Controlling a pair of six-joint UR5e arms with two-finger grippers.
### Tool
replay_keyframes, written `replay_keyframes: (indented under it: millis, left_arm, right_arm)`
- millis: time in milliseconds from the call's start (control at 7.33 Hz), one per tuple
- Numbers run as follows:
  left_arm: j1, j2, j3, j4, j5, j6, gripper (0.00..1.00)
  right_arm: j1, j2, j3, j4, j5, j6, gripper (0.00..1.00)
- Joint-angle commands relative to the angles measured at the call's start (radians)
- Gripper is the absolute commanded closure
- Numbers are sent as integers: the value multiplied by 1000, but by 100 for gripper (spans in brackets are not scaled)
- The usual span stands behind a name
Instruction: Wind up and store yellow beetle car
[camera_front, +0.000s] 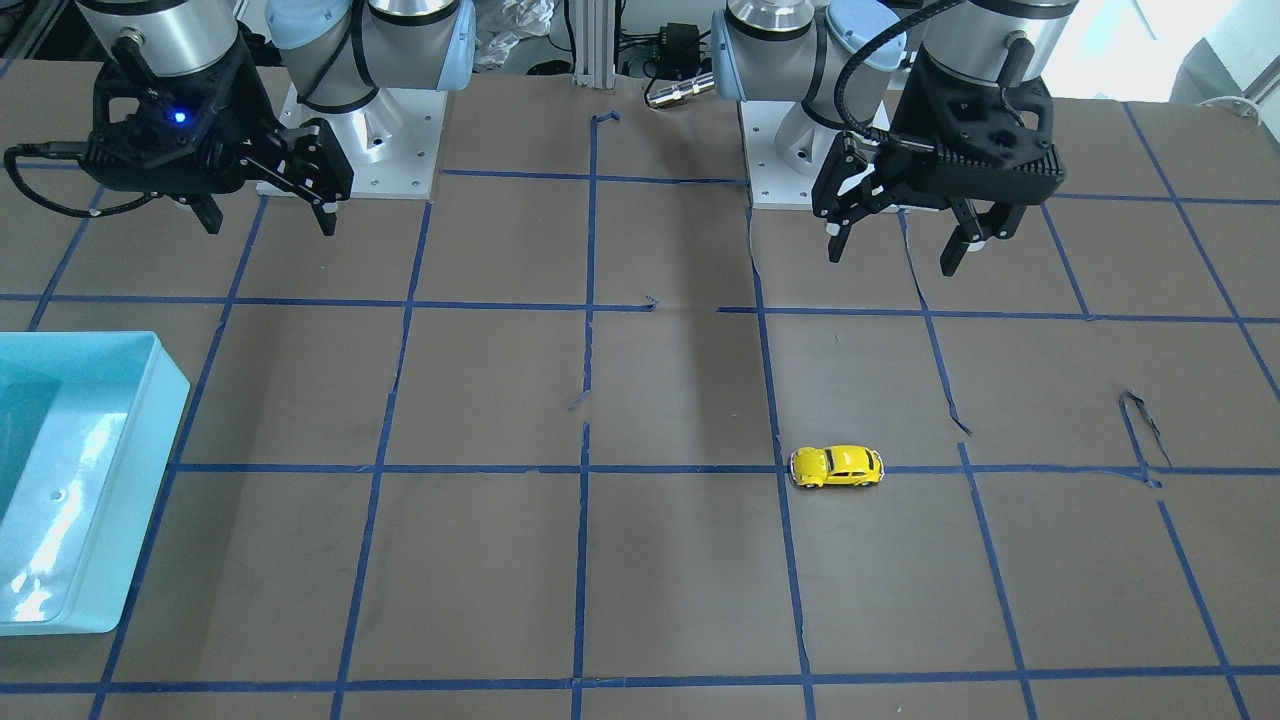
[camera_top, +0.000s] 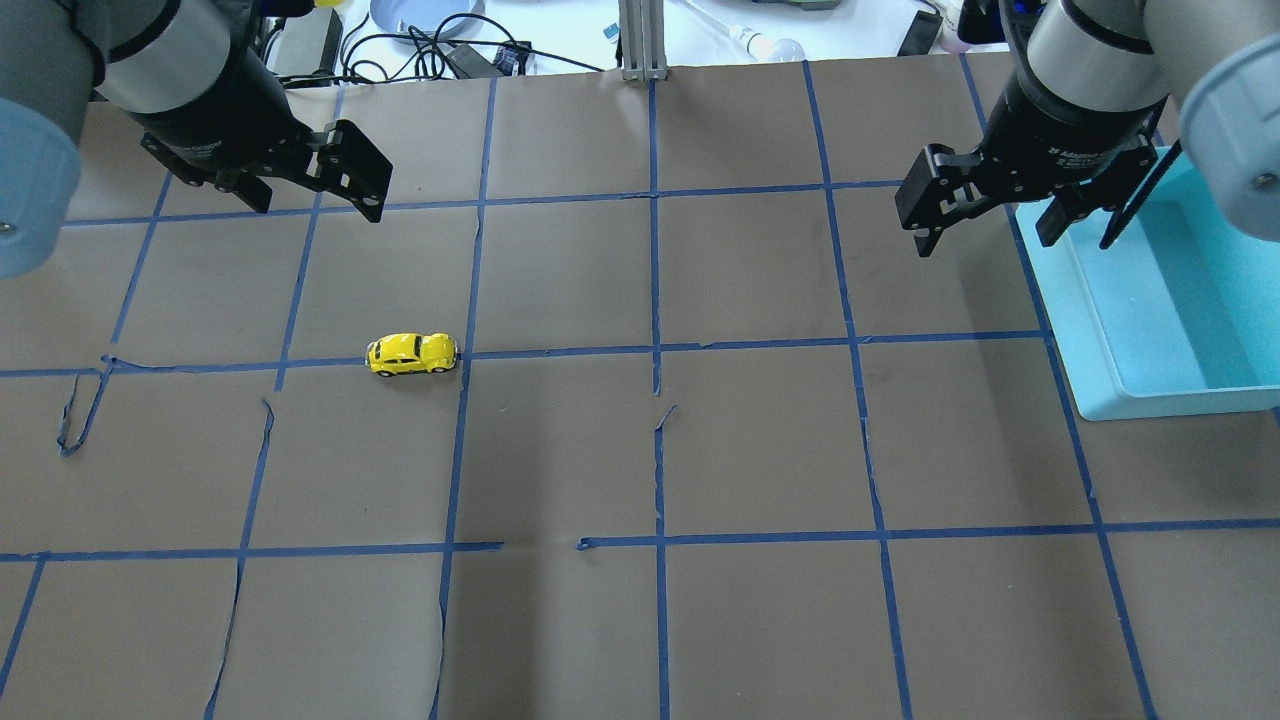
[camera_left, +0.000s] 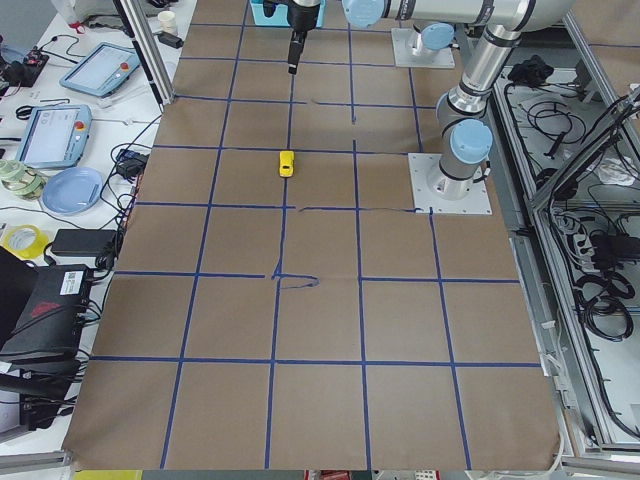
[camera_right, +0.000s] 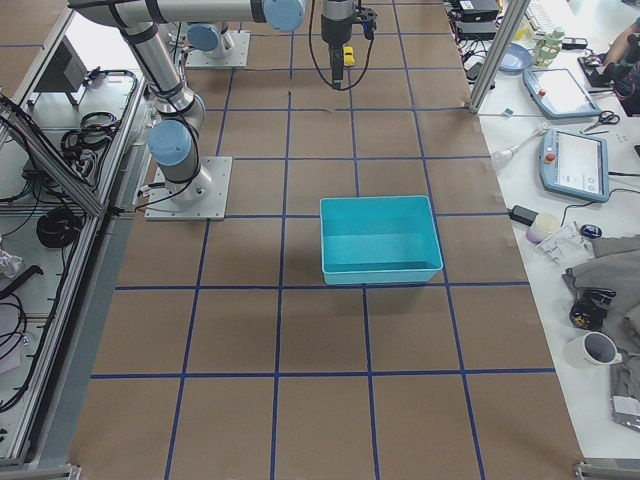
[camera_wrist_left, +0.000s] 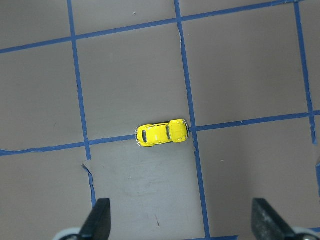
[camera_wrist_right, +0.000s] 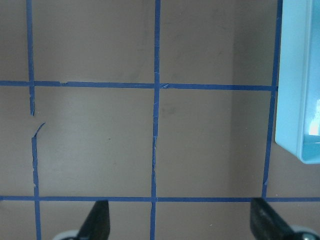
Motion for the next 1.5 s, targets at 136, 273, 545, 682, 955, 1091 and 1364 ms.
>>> replay_keyframes:
  millis: [136, 273, 545, 682, 955, 1091, 1364]
  left_arm:
    - [4, 2, 2, -16, -12, -1, 0]
    - [4, 2, 4, -19, -3, -1, 0]
    - [7, 1, -10, -19, 39, -1, 0]
    - [7, 1, -10, -19, 40, -1, 0]
    - [7, -16, -15, -16, 39, -1, 0]
    - [7, -19, -16, -8, 39, 1, 0]
    - [7, -18, -16, -8, 36, 1, 1]
  right_arm:
    - [0, 2, 0, -2, 0, 0, 0]
    - [0, 2, 0, -2, -3, 0, 0]
    - [0, 2, 0, -2, -3, 0, 0]
    - [0, 2, 0, 0, -5, 0, 0]
    - [-1, 2, 2, 0, -5, 0, 0]
    - [0, 2, 0, 0, -3, 0, 0]
    - [0, 2, 0, 0, -5, 0, 0]
